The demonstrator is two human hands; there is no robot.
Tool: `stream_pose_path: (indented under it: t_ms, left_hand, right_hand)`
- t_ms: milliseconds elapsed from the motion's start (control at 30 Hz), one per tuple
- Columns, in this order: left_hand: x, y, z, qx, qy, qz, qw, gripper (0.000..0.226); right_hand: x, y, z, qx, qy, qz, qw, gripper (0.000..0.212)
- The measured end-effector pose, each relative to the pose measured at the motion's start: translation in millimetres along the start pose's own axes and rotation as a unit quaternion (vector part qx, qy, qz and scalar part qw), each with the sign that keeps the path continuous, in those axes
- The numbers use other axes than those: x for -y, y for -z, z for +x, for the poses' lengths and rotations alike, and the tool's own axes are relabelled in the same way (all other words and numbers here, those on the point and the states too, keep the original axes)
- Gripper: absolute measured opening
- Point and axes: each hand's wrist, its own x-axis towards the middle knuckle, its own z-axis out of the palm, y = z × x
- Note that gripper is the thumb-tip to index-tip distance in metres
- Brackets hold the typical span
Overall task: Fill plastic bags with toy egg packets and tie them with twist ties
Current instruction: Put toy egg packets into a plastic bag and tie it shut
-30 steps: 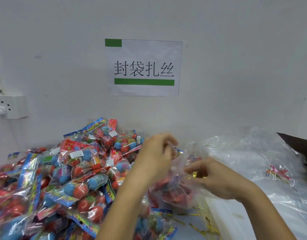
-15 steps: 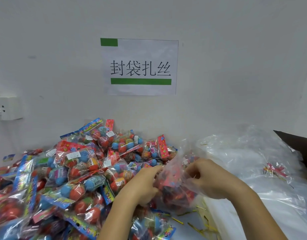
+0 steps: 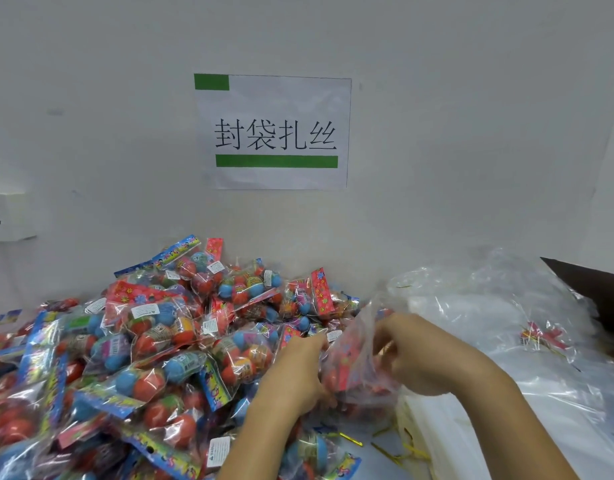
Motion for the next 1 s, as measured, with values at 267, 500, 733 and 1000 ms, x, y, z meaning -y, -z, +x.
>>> stream_pose_path:
  t_ms: [267,500,733,1000]
  left_hand:
    - [-12,45,-10,0.092,-0.005,-0.045,0.995,0.126]
    - [-62,63,-25,-0.089,-0.083,-0.163,0.979,0.102]
    - [-78,21,-18,-0.171,-0.001,-0.015,0.985,0.036]
    - [-55,63,-12,-0.260,0.041,-0.373,0.890,0.019]
  right_hand:
    - [-6,38,-17,-0.187,0.028,0.097,0.977,0.042]
    - [-26,51,-23,-0.320,-0.094,0.136,0.933,0.027]
    - [-34,32,-20,-0.034,-0.227,-0.019,0.973,0.039]
    - [-30,39,-9,-0.325,-0.066,0.287,0.899,0.024]
